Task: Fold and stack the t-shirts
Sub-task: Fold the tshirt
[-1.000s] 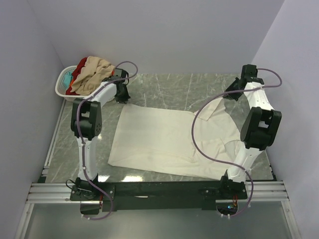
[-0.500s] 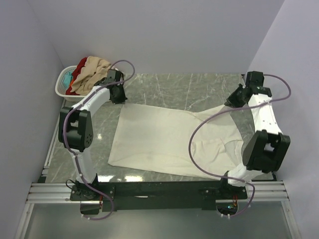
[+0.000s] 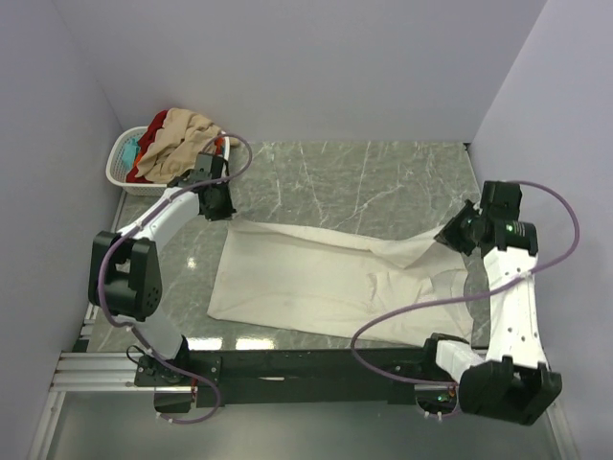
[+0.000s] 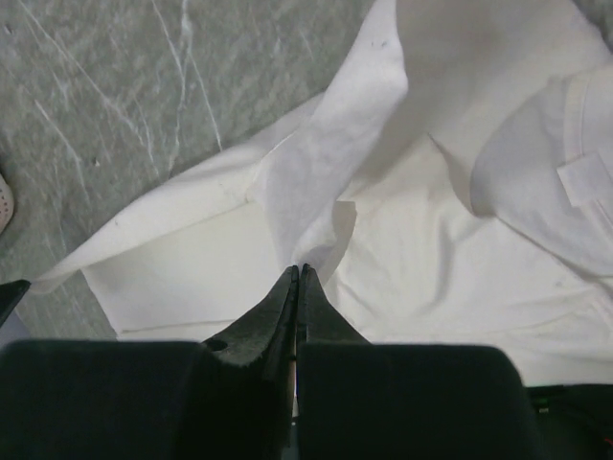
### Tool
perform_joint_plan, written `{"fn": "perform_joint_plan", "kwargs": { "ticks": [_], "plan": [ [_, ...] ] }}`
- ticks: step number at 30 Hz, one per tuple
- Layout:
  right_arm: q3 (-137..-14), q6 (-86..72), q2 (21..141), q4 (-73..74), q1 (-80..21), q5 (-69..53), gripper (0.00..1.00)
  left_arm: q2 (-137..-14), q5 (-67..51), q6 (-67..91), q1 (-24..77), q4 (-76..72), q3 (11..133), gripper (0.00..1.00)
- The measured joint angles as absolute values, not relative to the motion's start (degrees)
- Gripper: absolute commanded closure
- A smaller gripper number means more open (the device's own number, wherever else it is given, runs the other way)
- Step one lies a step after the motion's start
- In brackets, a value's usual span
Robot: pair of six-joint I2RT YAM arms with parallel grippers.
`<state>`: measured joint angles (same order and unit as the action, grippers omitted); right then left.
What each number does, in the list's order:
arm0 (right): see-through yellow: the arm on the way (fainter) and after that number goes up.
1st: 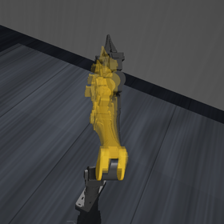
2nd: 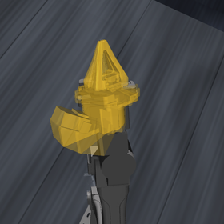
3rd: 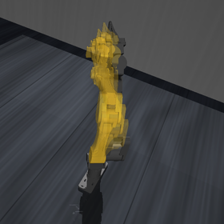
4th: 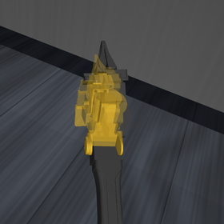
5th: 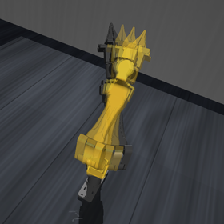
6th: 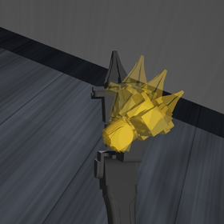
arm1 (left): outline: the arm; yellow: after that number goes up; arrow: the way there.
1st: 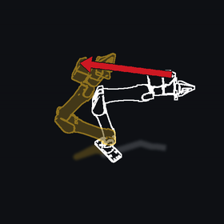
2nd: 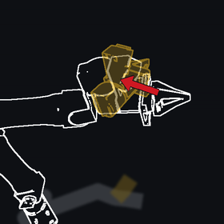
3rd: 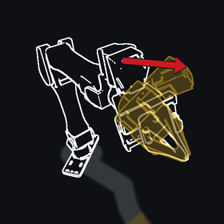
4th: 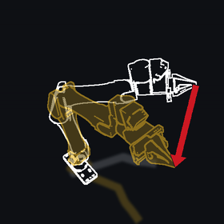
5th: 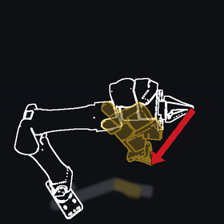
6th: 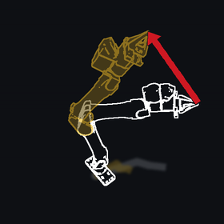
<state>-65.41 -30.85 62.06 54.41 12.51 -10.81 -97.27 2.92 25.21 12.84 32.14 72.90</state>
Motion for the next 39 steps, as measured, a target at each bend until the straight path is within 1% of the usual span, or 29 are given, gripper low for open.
{"fn": "perform_joint_plan", "kwargs": {
  "ticks": [9,23,26,27,28,29,30,32,33,36,39],
  "plan": [
    [-58.0,-32.0,50.1,61.6,12.5,-10.8,1.0,-88.7,3.5,24.6,12.8,32.3,64.7,1.0],
    [-56.9,-33.2,38.9,70.7,12.5,-10.4,1.0,-78.5,3.3,24.6,12.8,32.5,54.8,1.0],
    [-55.4,-33.3,37.0,72.3,12.5,-10.2,1.0,-76.9,3.5,24.7,12.8,33.5,53.7,0.8],
    [-55.0,-33.4,36.7,72.7,12.5,-10.1,1.0,-76.3,3.8,24.9,12.8,34.1,53.5,0.65],
    [-54.4,-33.4,36.3,73.2,12.5,-10.0,0.99,-75.8,4.1,24.9,12.8,34.7,53.3,0.57],
    [-53.9,-33.5,35.9,73.7,12.5,-9.8,0.94,-75.2,4.5,25.4,12.8,35.3,53.1,0.5],
    [-53.6,-33.7,35.6,74.3,12.5,-9.5,0.82,-74.6,4.8,25.6,12.8,35.6,53.0,0.41],
    [-53.2,-34.0,34.8,75.6,12.5,-8.6,0.71,-73.5,5.3,26.4,12.8,36.5,52.9,0.35],
    [-53.2,-34.2,34.4,76.1,12.5,-8.1,0.64,-73.1,5.4,26.6,12.8,36.7,52.9,0.34],
    [-53.6,-34.6,33.4,76.9,12.5,-6.9,0.6,-72.2,5.2,26.8,12.8,36.8,52.9,0.34],
    [-54.7,-34.5,33.5,77.0,12.5,-6.9,0.59,-72.2,3.9,26.7,12.9,36.6,52.9,0.34]
  ]
}}
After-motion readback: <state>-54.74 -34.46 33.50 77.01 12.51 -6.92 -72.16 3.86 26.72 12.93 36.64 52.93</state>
